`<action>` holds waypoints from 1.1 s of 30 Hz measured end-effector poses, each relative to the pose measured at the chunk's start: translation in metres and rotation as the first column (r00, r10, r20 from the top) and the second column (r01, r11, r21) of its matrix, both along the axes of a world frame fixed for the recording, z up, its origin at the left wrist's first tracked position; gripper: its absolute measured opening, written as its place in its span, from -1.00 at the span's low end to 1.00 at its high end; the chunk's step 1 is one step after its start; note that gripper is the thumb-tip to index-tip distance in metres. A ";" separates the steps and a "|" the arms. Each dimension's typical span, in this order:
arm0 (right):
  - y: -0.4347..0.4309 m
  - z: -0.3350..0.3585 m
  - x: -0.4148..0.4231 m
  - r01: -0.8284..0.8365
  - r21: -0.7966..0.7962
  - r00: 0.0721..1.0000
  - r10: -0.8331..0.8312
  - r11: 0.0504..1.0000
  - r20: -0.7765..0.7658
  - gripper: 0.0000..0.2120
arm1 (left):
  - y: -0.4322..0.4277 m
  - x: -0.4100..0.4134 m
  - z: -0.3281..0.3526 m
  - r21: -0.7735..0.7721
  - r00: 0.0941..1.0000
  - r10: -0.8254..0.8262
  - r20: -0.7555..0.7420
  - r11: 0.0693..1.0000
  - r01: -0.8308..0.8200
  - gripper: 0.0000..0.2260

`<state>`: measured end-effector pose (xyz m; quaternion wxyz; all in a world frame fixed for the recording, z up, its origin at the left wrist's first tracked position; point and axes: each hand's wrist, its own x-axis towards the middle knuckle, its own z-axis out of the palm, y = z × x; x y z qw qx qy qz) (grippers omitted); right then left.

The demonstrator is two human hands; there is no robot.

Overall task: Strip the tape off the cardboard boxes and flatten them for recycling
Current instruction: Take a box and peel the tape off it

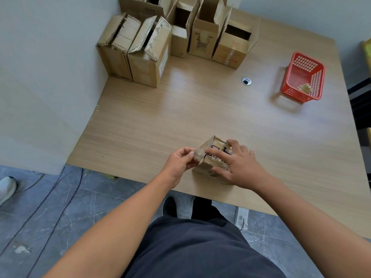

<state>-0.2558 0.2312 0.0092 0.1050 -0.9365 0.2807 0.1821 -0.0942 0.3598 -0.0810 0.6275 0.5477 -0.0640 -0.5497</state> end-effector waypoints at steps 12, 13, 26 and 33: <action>0.001 0.006 -0.002 -0.027 -0.014 0.997 0.028 1.000 0.072 -0.45 | 0.000 -0.015 0.010 0.051 0.959 -0.072 0.273 0.997 0.060 -0.71; -0.001 0.007 -0.005 -0.035 -0.005 0.995 0.035 0.999 0.096 -0.45 | -0.001 -0.014 0.013 0.026 0.962 -0.064 0.264 0.998 0.059 -0.65; -0.046 -0.018 -0.058 0.086 0.389 0.796 -0.298 0.917 0.527 -0.46 | -0.066 -0.028 0.065 0.057 0.272 -0.138 0.952 0.956 0.286 -0.86; -0.060 -0.055 -0.121 0.120 0.472 0.789 -0.373 0.873 0.488 -0.59 | -0.074 -0.094 0.054 0.234 0.271 -0.335 0.903 0.910 0.343 -0.83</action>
